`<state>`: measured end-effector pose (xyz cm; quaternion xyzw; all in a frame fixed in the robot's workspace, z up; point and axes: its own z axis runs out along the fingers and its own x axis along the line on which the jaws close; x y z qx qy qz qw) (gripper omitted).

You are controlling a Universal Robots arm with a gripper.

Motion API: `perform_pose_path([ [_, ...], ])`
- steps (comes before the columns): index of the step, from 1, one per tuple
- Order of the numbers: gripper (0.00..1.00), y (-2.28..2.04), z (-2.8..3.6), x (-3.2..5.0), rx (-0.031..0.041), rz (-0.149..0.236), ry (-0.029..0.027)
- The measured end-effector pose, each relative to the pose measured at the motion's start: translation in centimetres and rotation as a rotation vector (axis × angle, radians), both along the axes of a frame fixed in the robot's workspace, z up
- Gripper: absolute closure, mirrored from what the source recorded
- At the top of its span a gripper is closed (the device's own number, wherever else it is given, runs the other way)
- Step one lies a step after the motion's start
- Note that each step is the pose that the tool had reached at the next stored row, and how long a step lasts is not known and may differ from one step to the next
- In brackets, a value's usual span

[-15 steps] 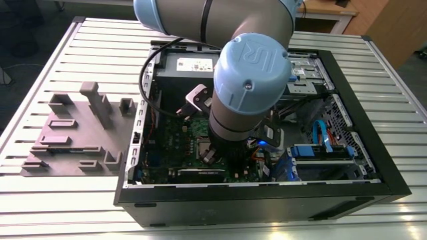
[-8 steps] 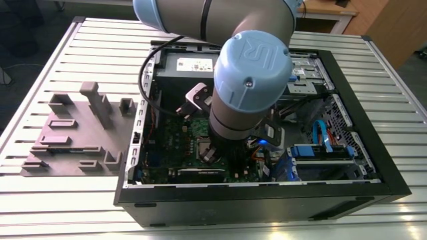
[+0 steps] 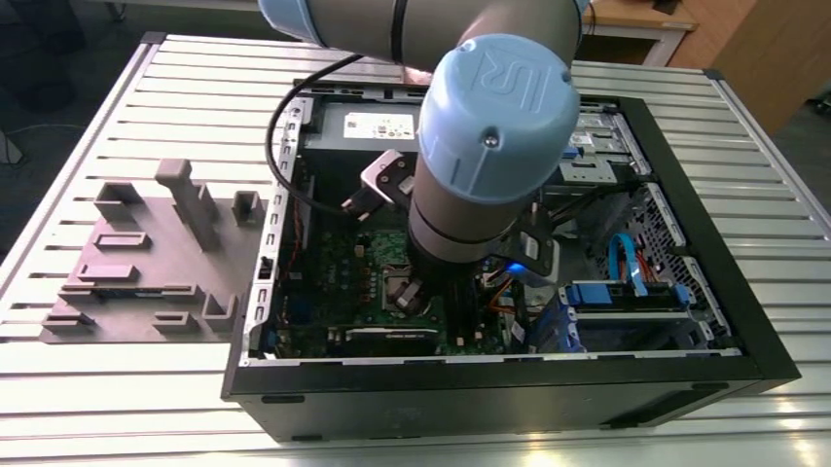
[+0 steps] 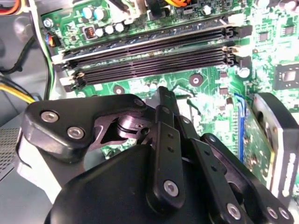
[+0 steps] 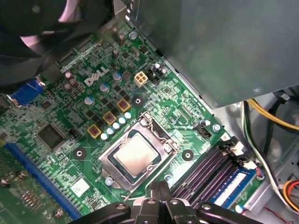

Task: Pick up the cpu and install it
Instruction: 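Install the first cpu locking lever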

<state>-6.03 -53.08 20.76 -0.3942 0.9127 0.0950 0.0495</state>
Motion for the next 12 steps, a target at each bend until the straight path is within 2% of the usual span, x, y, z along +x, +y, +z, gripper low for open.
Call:
perform_pose_path([
  [2,0.90,0.00,0.35,0.00,-0.0002,0.000,0.0001],
  [7,0.90,0.00,0.39,0.00,-0.0009,0.000,0.0009],
  [9,0.90,0.07,0.40,0.00,-0.0041,0.000,0.0097],
  [12,0.90,0.06,0.39,0.00,-0.0052,0.000,0.0120],
])
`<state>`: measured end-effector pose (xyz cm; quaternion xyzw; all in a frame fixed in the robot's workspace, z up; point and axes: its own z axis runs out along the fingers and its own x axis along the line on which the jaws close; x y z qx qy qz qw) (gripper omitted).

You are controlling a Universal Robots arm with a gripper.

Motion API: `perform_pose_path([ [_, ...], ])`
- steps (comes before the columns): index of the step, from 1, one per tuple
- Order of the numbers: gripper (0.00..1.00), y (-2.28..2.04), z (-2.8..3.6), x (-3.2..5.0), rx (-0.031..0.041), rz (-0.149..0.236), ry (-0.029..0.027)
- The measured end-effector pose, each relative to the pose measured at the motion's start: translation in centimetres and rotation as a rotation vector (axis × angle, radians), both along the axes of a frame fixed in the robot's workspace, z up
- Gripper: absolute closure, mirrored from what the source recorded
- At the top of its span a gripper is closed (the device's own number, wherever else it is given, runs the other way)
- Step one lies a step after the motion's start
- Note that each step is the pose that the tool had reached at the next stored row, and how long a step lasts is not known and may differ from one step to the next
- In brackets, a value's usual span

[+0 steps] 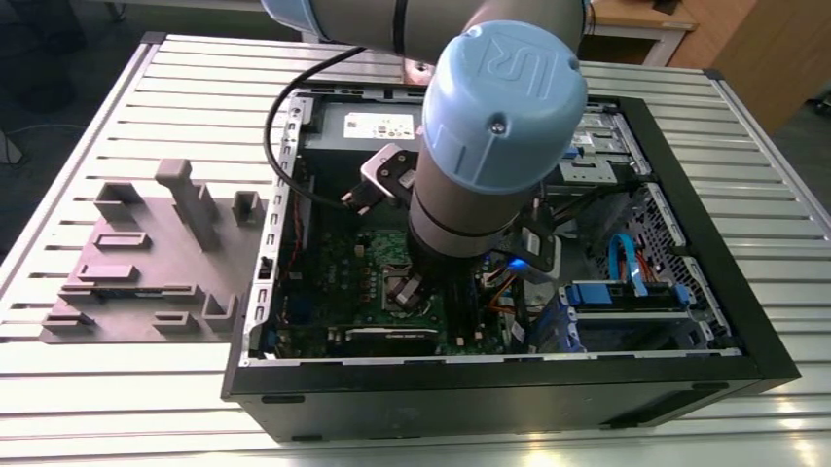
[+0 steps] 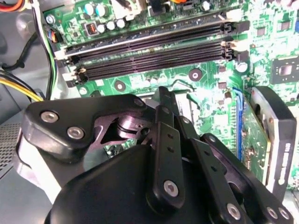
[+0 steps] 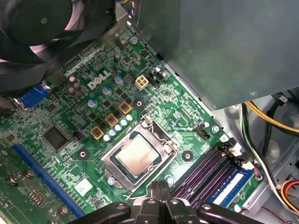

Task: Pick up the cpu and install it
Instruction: 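Install the first cpu locking lever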

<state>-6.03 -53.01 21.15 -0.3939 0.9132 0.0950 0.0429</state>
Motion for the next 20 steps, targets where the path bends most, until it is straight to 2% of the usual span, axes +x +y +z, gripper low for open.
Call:
perform_pose_path([
  [2,0.90,0.01,0.00,0.01,-0.0017,0.000,0.0006],
  [4,0.90,0.04,0.47,0.01,-0.0110,0.000,0.0008],
  [6,0.90,0.08,1.24,0.01,-0.0171,0.000,0.0007],
  [11,0.90,0.12,3.37,0.00,-0.0273,0.000,0.0007],
  [16,0.90,0.13,5.35,0.01,-0.0301,0.000,0.0006],
  [20,0.90,0.21,5.60,0.00,-0.0325,0.000,0.0006],
])
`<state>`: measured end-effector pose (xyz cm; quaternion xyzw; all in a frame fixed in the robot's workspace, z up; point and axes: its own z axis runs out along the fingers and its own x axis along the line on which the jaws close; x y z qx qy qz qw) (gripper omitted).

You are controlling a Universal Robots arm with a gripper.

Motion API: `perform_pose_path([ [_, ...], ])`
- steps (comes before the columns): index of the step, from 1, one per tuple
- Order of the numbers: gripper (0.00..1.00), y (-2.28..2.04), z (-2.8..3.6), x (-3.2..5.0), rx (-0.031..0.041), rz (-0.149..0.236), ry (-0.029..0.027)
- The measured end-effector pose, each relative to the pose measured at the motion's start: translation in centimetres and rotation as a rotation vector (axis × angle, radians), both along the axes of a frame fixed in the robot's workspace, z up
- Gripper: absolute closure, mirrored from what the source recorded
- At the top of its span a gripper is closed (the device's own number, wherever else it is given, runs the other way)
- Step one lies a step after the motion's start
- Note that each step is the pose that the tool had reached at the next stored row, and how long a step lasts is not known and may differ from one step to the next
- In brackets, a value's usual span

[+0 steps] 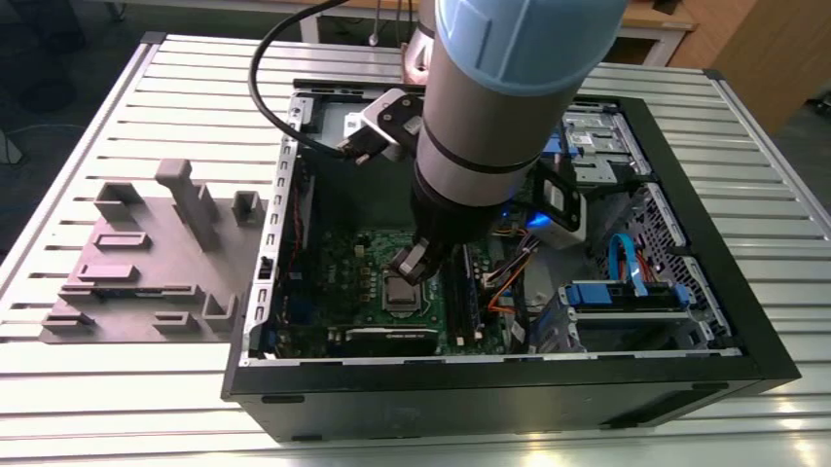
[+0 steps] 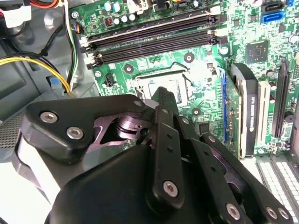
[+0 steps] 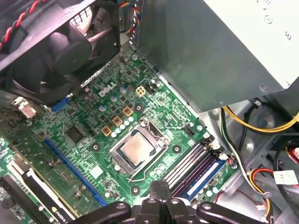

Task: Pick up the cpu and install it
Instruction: 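Install the first cpu locking lever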

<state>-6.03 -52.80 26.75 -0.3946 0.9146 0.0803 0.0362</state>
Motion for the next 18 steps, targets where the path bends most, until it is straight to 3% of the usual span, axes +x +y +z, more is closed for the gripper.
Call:
perform_pose_path([
  [5,0.90,0.12,-0.08,-0.18,-0.0100,0.000,0.0001],
  [14,0.90,0.15,0.19,-0.22,-0.0101,0.000,-0.0003],
  [18,0.90,0.16,0.18,-0.81,-0.0103,0.000,-0.0007],
])
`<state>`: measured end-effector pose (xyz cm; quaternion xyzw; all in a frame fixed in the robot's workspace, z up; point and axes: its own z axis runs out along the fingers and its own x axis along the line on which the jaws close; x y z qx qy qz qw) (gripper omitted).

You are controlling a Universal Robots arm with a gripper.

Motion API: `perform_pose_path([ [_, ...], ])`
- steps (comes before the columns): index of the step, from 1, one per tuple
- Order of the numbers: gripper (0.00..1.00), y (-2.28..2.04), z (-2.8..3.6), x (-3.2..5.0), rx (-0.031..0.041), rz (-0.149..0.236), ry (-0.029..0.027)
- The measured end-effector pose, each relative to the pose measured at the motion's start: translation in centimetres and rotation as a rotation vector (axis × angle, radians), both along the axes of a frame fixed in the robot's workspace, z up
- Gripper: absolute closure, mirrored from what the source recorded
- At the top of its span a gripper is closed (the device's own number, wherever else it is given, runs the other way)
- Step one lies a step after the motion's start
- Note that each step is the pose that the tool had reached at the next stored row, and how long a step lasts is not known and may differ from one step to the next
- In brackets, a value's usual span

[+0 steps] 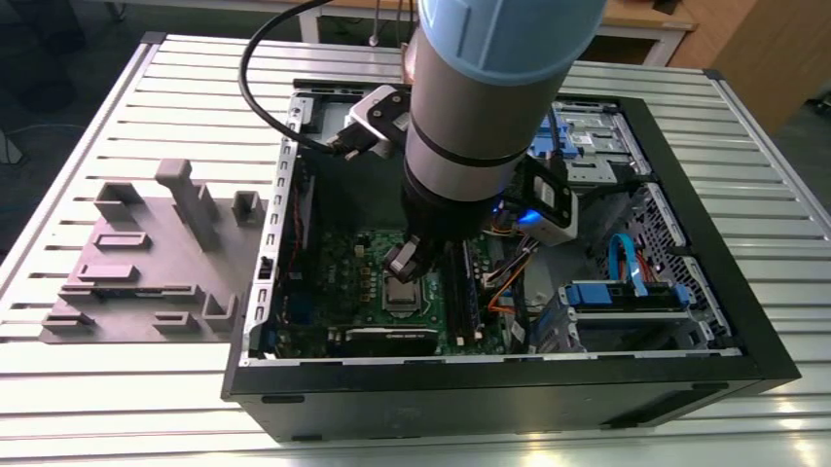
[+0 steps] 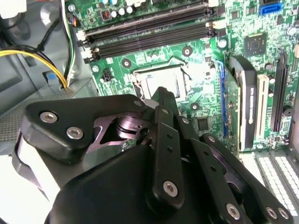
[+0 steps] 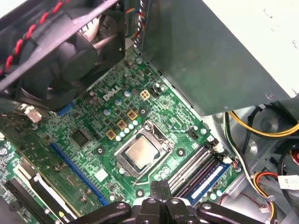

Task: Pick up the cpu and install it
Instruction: 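Install the first cpu locking lever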

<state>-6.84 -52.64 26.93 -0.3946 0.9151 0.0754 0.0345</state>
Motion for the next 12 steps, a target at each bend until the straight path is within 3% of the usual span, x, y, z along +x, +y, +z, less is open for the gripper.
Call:
perform_pose_path([
  [4,0.90,-0.01,0.06,-0.01,-0.0001,0.000,0.0000],
  [10,0.90,0.00,0.89,-0.01,0.0001,0.000,0.0000],
  [12,0.90,0.00,0.90,-0.01,0.0001,0.000,0.0000],
])
